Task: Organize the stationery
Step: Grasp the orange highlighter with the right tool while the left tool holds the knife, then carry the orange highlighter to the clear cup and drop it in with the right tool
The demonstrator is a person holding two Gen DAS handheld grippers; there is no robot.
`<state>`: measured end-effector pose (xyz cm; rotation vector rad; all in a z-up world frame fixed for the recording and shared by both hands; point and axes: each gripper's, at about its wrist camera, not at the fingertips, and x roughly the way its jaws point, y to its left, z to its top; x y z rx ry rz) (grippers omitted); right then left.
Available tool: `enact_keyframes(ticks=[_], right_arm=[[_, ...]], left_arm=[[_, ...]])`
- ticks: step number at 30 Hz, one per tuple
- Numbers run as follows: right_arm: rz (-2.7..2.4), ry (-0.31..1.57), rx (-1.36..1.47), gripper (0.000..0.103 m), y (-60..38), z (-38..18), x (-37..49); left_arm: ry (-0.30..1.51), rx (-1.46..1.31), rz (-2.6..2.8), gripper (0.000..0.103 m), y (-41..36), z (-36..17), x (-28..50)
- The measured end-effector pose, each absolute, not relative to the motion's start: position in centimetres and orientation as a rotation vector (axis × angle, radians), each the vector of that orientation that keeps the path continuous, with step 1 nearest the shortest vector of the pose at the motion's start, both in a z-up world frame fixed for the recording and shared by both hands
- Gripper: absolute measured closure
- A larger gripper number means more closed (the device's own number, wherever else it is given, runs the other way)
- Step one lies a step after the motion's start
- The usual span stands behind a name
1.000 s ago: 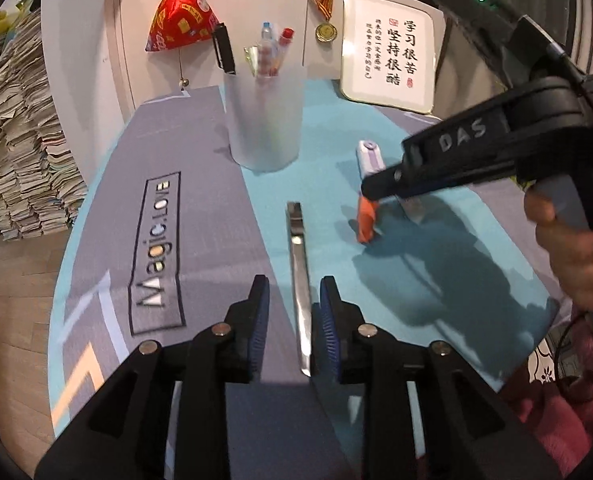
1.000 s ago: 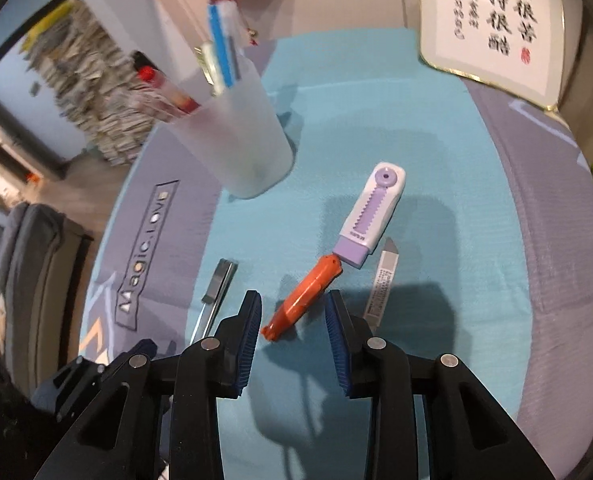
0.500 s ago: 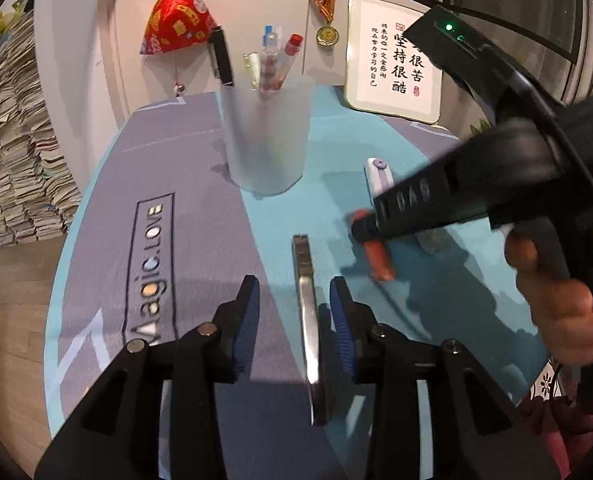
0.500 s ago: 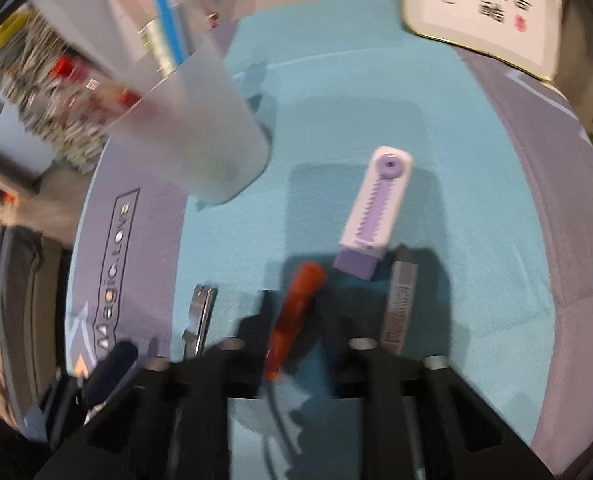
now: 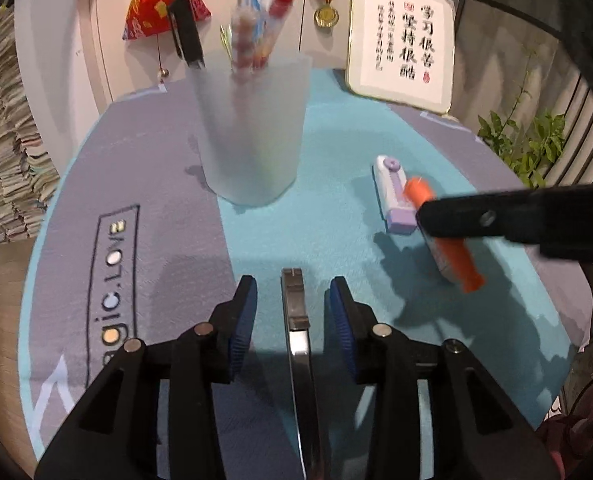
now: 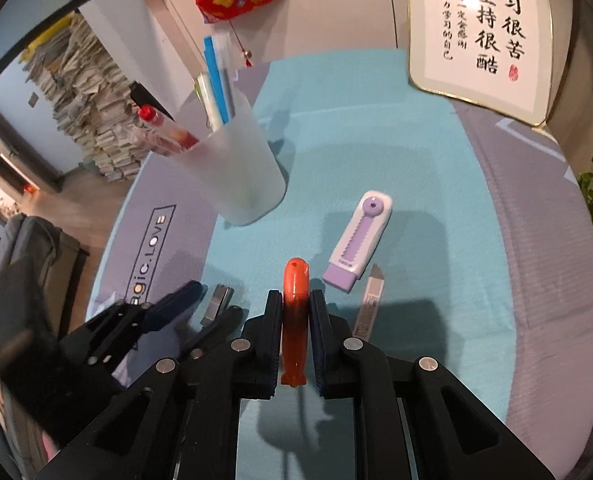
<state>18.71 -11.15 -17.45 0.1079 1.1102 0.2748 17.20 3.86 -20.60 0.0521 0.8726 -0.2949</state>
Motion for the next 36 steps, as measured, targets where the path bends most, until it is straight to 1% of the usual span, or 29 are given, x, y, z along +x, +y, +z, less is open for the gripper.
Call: enact_keyframes(ticks=[1,2,12,24,32,36], right_arm=[[0.277,1.104,0.107,0.088,-11.2,-17.2,18.8],[0.278,1.100,0.107,0.088,-11.3,-17.1,19.0],[0.294,1.057,0.114,0.088,-11.7,-16.2,19.5],[0.317,1.025,0.105,0.088,-11.2,-15.2,19.9],[0.326,0.949,0.075,0.088,-10.0,-12.5,20.8],[0.331,0.871,0.083,0.088,-9.0,-10.0,22.3]], left_arm=[[0.863,0.057,-0.285,0.079,3.8,-20.6,17.1],[0.866,0.051,-0.292,0.094,3.8,-20.5,17.1],[0.791,-0.036,-0.300,0.094,5.1,-18.4,15.4],[0.727,-0.039,-0.281,0.094,5.6,-16.4,14.1],[0.718,-0.057,-0.272,0.094,6.2,-16.4,13.8],[0.716,-0.070,-0.265,0.094,6.6,-16.2,13.6]])
